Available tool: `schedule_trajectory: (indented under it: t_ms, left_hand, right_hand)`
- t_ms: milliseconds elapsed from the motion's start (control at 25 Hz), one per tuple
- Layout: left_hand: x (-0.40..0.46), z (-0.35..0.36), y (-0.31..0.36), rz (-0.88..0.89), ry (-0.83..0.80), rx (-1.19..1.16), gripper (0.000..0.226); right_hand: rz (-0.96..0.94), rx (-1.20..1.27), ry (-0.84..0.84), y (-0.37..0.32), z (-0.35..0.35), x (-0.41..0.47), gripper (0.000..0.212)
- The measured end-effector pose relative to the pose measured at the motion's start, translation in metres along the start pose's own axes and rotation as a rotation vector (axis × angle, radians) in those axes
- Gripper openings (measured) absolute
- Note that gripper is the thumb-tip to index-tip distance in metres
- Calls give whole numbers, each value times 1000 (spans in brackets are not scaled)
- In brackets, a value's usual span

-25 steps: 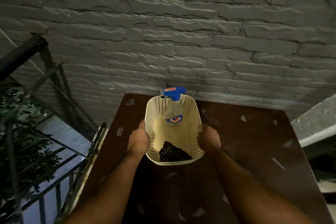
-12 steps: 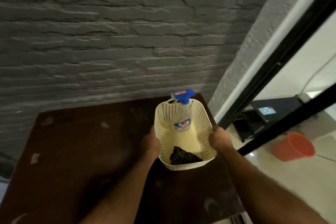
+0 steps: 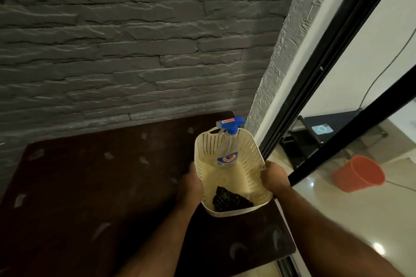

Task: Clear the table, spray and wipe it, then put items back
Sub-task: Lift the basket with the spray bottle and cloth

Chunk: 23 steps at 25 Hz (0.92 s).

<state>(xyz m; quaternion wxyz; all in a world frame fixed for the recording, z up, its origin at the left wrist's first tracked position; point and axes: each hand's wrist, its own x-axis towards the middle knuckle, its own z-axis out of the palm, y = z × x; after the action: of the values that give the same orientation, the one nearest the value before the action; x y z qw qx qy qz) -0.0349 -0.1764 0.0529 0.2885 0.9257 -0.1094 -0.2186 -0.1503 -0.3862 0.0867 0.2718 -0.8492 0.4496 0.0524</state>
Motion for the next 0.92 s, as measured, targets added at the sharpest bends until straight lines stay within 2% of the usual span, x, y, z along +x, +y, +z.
schedule_trajectory:
  t_ms: [80,200,280,320,360,440,520,600,720,920]
  left_hand:
    - [-9,-5,7,26,6,22,49]
    - [-17,-22,15,103,43,139,59]
    - [-17,-29,27,232,174,221,49]
    - [-14,-27,36,338,207,217,38]
    - [-10,-21,45,413,169,193,28]
    - [-4,0,62,468,-45,267,21]
    - [0,26,65,449,-305,479,31]
    - [5,48,58,394,-454,601,47]
    - [9,71,52,370,-525,711,52]
    - [7,79,57,326,-510,761,54]
  right_hand:
    - [12,-8,11,-2,1,3,32]
    - [-115,-53,207,-15,-5,8,46]
    - [-304,1,316,-36,-11,11,62]
    - [-369,70,304,-48,-12,14,65]
    - [-405,148,246,-60,-11,17,68]
    - [-408,283,76,-78,-6,23,70]
    - [-385,369,-60,-84,-1,28,63]
    - [-373,400,-120,-85,1,34,55]
    - [-360,428,-161,-83,4,44,48]
    - [-356,415,-188,-78,3,50,41]
